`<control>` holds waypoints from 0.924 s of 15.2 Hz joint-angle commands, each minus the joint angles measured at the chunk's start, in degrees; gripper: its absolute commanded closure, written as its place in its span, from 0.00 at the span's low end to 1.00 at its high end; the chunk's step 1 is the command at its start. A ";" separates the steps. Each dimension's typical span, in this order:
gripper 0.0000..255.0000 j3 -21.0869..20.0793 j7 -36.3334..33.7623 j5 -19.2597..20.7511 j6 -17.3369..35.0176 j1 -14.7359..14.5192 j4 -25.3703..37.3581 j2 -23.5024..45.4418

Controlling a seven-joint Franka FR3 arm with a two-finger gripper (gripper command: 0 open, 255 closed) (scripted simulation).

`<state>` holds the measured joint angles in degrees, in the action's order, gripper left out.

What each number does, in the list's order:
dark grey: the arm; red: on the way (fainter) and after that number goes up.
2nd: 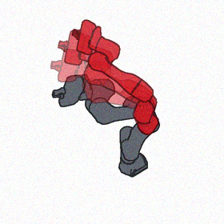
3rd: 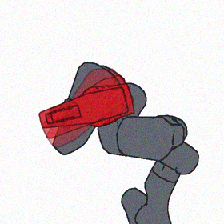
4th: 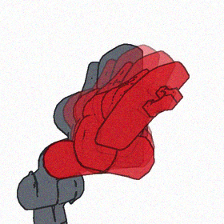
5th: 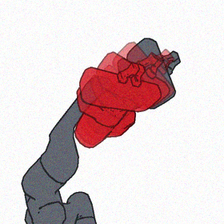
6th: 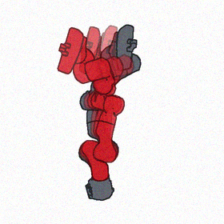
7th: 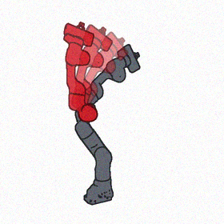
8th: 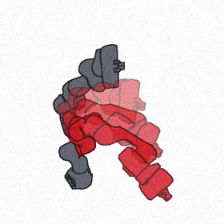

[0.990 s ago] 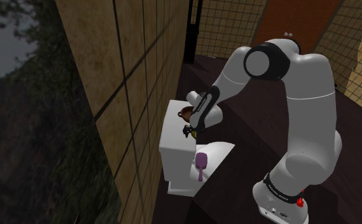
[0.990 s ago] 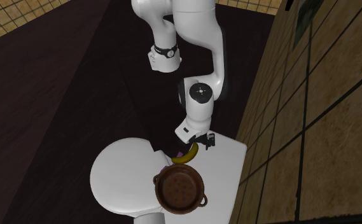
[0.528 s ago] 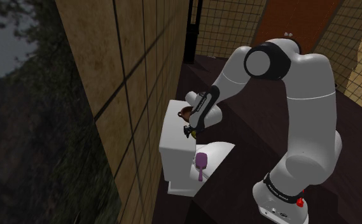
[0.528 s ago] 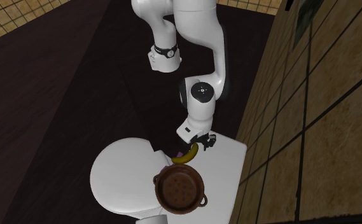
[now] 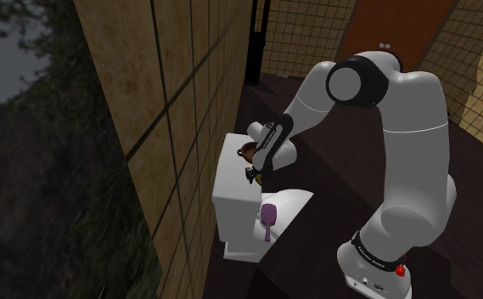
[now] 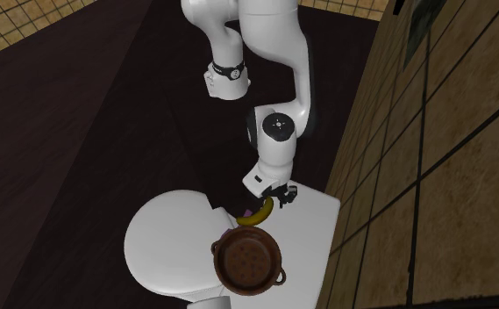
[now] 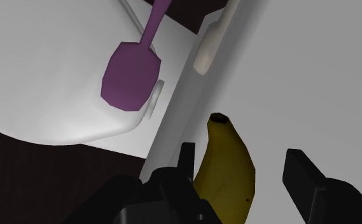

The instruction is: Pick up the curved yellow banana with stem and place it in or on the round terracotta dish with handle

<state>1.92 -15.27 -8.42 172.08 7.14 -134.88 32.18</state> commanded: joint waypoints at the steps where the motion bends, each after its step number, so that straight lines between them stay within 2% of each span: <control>1: 1.00 0.39 -0.02 0.10 -0.52 0.02 -0.25 -0.23; 14: 1.00 3.19 -1.61 1.93 -8.55 -2.34 -3.46 -11.41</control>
<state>4.85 -16.65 -6.72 164.32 5.06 -138.21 21.67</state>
